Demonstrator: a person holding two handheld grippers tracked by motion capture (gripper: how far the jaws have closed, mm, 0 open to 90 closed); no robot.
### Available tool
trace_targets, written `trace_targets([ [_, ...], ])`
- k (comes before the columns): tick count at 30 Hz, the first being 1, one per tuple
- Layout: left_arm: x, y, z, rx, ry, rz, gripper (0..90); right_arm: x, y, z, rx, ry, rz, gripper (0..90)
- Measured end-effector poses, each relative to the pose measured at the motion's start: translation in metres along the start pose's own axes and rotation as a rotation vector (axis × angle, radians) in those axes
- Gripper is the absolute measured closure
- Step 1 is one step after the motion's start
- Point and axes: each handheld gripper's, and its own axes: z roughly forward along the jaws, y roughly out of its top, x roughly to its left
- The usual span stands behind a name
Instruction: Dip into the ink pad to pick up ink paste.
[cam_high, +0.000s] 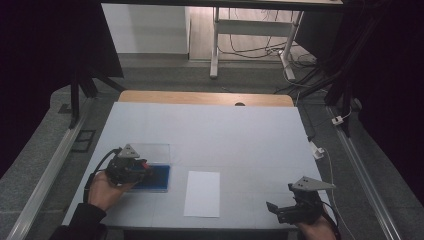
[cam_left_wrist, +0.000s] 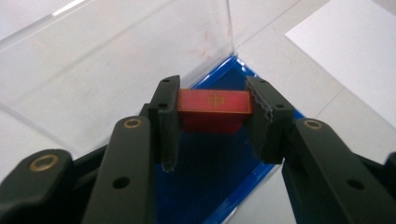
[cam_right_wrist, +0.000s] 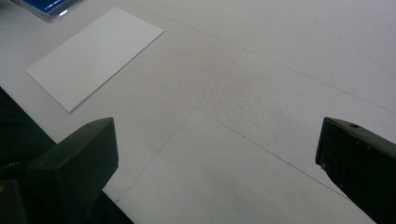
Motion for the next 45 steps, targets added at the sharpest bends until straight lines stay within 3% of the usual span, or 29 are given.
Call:
trace_targets([
  [7, 0.003, -0.006, -0.008, 0.010, -0.018, -0.034, 58.3, 0.000, 0.000, 0.000, -0.001, 0.001, -0.002, 0.0],
  [18, 0.002, -0.008, 0.006, 0.076, -0.012, 0.003, 58.4, 0.001, 0.000, 0.000, 0.000, 0.002, -0.004, 0.0],
  [27, 0.000, -0.009, 0.009, 0.083, -0.014, 0.022, 58.5, 0.001, 0.000, 0.001, 0.001, 0.001, -0.006, 0.0],
  [34, -0.001, -0.013, 0.010, 0.061, -0.011, -0.001, 58.7, 0.001, 0.000, 0.001, 0.003, 0.001, -0.007, 0.0],
  [41, -0.010, -0.013, 0.011, 0.064, 0.044, 0.067, 58.9, 0.001, 0.000, 0.001, 0.006, 0.001, -0.007, 0.0],
  [45, -0.010, -0.014, 0.011, 0.063, 0.044, 0.064, 58.9, 0.001, 0.000, 0.002, 0.008, 0.002, -0.007, 0.0],
])
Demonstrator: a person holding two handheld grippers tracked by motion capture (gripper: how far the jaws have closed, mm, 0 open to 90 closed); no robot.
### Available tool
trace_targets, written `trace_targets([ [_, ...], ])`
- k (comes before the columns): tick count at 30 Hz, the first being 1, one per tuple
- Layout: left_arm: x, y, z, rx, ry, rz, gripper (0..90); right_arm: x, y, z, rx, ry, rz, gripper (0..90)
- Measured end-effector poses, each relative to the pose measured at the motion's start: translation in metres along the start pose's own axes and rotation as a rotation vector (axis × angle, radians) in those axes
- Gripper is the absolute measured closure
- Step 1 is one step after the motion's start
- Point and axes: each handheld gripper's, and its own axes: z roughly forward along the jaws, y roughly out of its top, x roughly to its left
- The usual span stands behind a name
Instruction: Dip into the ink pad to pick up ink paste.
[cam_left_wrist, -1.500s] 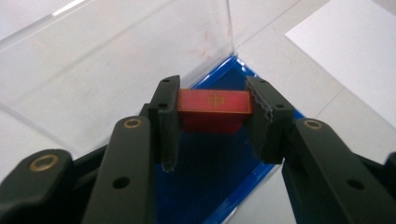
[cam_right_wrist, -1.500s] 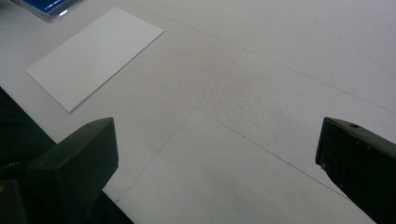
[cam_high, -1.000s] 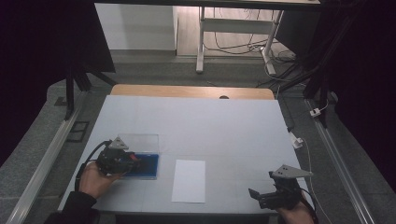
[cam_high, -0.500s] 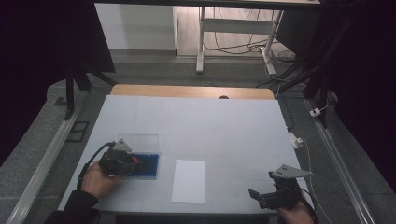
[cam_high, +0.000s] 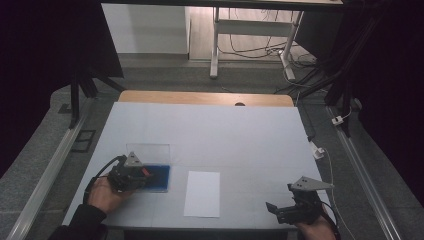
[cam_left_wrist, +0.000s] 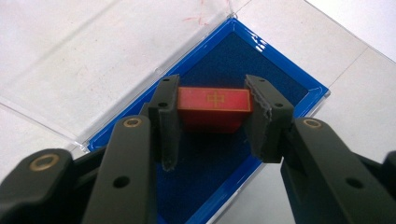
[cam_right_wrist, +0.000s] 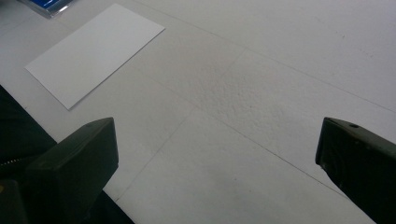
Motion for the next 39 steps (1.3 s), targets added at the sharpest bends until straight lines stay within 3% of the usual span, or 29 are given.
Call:
trace_targets([
  [7, 0.015, -0.007, 0.001, -0.039, -0.089, -0.114, 58.9, -0.001, 0.001, 0.001, 0.005, 0.000, 0.000, 0.0],
  [11, 0.014, -0.006, 0.001, -0.037, -0.086, -0.108, 58.9, -0.001, 0.001, 0.001, 0.004, 0.005, -0.006, 0.0],
  [17, -0.001, 0.001, 0.001, 0.005, 0.005, -0.016, 58.9, 0.000, 0.001, 0.001, 0.005, 0.002, -0.006, 0.0],
  [19, -0.003, 0.003, 0.001, 0.013, 0.021, -0.007, 58.9, 0.000, 0.001, 0.002, 0.006, 0.002, -0.006, 0.0],
  [24, 0.004, 0.001, 0.001, 0.005, -0.021, -0.092, 58.8, 0.000, 0.001, 0.001, 0.003, 0.003, -0.004, 0.0],
  [28, 0.004, 0.003, 0.000, 0.014, -0.018, -0.108, 58.6, -0.001, 0.001, 0.001, 0.005, 0.002, -0.001, 0.0],
  [35, 0.005, 0.004, 0.000, 0.014, -0.025, -0.075, 58.4, 0.000, 0.001, 0.001, 0.003, 0.003, 0.000, 0.0],
  [39, 0.007, 0.005, -0.002, 0.027, -0.035, -0.115, 58.4, 0.000, 0.001, 0.001, 0.003, 0.002, -0.001, 0.0],
])
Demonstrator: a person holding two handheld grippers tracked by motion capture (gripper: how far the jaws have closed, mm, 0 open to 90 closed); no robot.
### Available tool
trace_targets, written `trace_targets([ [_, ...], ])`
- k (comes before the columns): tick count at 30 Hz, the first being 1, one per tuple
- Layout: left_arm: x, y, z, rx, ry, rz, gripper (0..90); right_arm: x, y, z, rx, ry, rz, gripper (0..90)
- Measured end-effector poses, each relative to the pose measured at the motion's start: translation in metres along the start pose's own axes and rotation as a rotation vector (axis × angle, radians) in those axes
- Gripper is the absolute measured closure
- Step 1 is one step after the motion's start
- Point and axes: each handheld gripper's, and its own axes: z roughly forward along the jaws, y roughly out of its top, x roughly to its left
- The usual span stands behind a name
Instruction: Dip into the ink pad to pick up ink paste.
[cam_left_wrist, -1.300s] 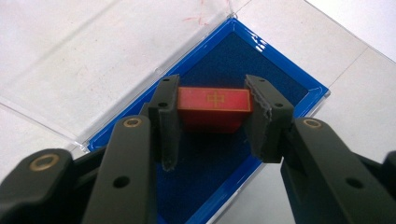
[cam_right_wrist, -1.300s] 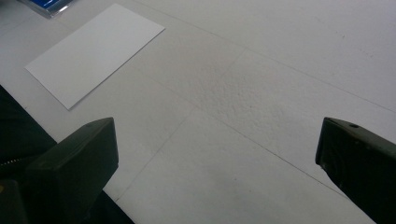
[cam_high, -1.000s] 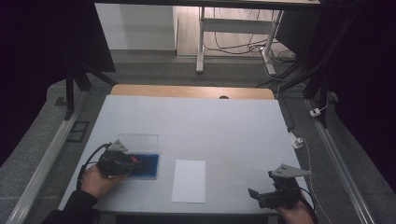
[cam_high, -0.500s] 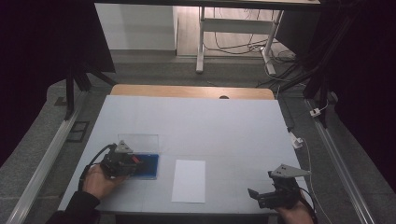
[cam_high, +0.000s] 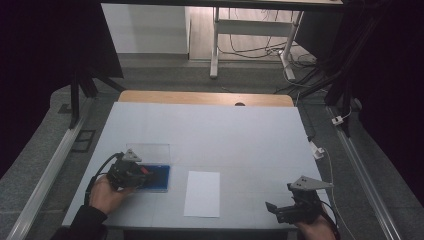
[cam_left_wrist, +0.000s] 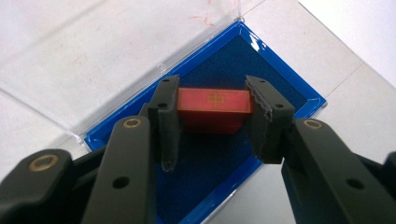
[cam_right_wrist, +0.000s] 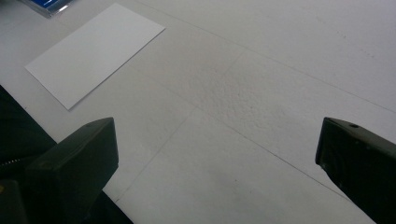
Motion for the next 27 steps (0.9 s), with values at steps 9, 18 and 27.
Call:
trace_targets([
  [9, 0.000, 0.001, -0.008, -0.019, -0.022, -0.025, 58.4, 0.000, 0.000, 0.000, -0.001, 0.001, 0.000, 0.0],
  [18, -0.002, 0.002, -0.016, -0.068, -0.016, -0.007, 58.4, 0.000, 0.000, 0.000, -0.001, 0.002, -0.004, 0.0],
  [27, -0.004, 0.004, -0.026, -0.129, -0.037, -0.021, 58.4, 0.001, 0.000, 0.000, 0.000, 0.002, -0.004, 0.0],
])
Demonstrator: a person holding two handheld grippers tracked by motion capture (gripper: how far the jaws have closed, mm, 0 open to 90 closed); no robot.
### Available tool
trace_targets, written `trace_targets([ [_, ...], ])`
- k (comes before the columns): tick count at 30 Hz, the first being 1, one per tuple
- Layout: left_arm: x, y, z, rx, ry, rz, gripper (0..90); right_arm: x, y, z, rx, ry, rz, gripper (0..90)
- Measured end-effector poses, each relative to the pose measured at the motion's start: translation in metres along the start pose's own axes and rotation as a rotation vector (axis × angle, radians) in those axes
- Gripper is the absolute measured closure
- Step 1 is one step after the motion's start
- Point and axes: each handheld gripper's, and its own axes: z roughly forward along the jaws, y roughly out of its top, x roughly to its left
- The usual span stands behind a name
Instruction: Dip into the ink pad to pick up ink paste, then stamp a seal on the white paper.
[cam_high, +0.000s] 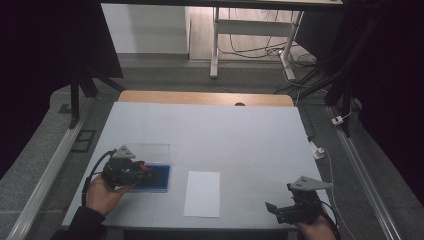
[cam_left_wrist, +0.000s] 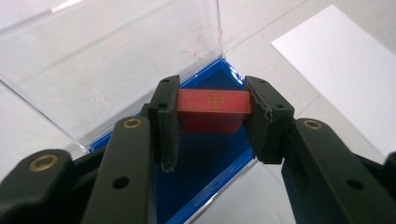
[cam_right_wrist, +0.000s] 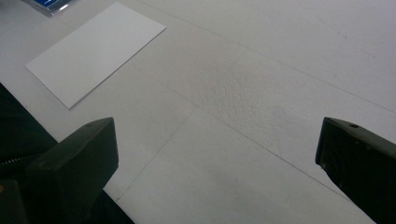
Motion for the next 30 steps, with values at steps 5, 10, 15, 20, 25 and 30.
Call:
trace_targets([
  [5, -0.006, 0.002, -0.006, -0.037, -0.006, 0.016, 58.4, 0.000, 0.000, 0.000, 0.001, 0.000, -0.001, 0.0],
  [10, -0.012, 0.005, -0.009, -0.048, -0.010, 0.035, 58.3, 0.000, 0.000, 0.000, 0.002, 0.000, -0.001, 0.0],
  [15, -0.018, 0.009, -0.011, -0.047, -0.002, 0.063, 58.3, 0.000, 0.000, -0.001, 0.001, 0.000, -0.001, 0.0],
  [20, -0.022, 0.013, -0.011, -0.035, -0.005, 0.077, 58.3, 0.000, 0.000, 0.000, 0.002, 0.000, 0.001, 0.0],
  [25, -0.028, 0.017, -0.008, -0.013, -0.016, 0.094, 58.3, 0.000, 0.000, -0.001, 0.002, -0.004, 0.003, 0.0],
  [30, -0.035, 0.024, -0.006, -0.006, -0.031, 0.115, 58.3, -0.001, 0.000, -0.001, 0.003, -0.004, 0.005, 0.0],
])
